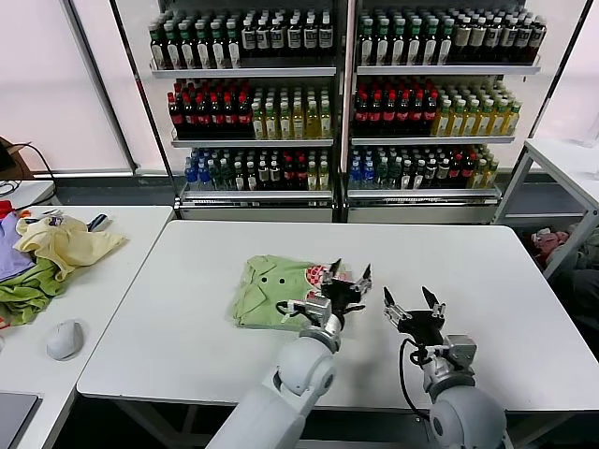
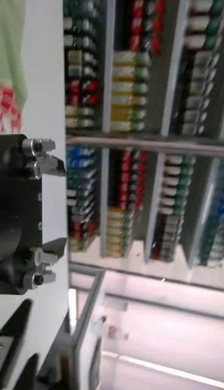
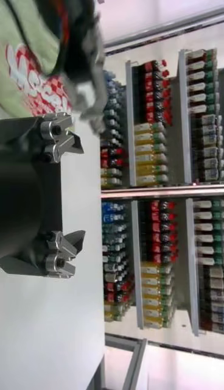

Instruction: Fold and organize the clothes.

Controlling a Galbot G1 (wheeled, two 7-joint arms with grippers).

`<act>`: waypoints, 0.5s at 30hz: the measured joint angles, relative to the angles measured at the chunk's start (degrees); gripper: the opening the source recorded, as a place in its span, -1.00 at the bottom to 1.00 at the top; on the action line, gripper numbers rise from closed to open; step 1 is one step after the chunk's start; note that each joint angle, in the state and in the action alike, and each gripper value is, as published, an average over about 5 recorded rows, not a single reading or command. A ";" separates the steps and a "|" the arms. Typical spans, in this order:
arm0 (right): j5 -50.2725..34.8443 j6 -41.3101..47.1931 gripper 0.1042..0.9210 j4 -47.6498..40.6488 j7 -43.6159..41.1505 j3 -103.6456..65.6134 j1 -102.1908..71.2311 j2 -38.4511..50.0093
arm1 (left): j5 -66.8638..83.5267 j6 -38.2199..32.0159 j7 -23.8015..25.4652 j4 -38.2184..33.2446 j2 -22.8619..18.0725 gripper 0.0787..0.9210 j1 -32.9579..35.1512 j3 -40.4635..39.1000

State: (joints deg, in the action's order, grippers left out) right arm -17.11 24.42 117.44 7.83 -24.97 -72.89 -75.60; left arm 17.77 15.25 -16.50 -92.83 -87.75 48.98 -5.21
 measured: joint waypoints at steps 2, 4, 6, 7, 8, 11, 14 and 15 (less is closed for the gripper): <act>0.59 0.88 0.76 -1.46 0.83 1.93 1.73 -0.47 | 0.03 -0.77 -0.41 -1.94 1.66 0.65 1.30 1.87; 1.10 1.80 0.76 -3.18 1.68 3.89 3.66 -1.02 | 0.03 -1.44 -0.86 -3.99 3.53 0.73 2.83 3.95; 1.52 2.74 0.76 -5.20 2.54 5.83 5.78 -1.71 | -0.10 -2.01 -1.22 -6.06 5.38 0.76 4.60 6.10; 1.72 3.20 0.76 -6.28 2.96 6.75 6.86 -2.11 | -0.22 -2.28 -1.37 -7.09 6.23 0.76 5.54 7.20; 1.95 3.67 0.76 -7.42 3.38 7.65 7.97 -2.56 | -0.38 -2.53 -1.49 -8.12 6.99 0.76 6.51 8.29; 2.62 4.98 0.76 -10.91 4.58 10.07 11.17 -4.00 | -0.98 -3.31 -1.75 -11.01 8.73 0.77 9.43 11.36; 2.96 5.96 0.76 -14.27 5.67 11.83 14.00 -5.38 | -1.67 -4.11 -1.92 -13.41 9.98 0.77 12.23 13.77; 2.99 6.22 0.76 -15.36 6.01 12.27 14.86 -5.80 | -1.89 -4.35 -1.96 -14.07 10.32 0.77 13.10 14.40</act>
State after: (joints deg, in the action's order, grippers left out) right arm -14.12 30.64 102.07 13.84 -12.70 -58.03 -81.39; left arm 15.88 10.90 -18.46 -106.90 -77.43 62.08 9.19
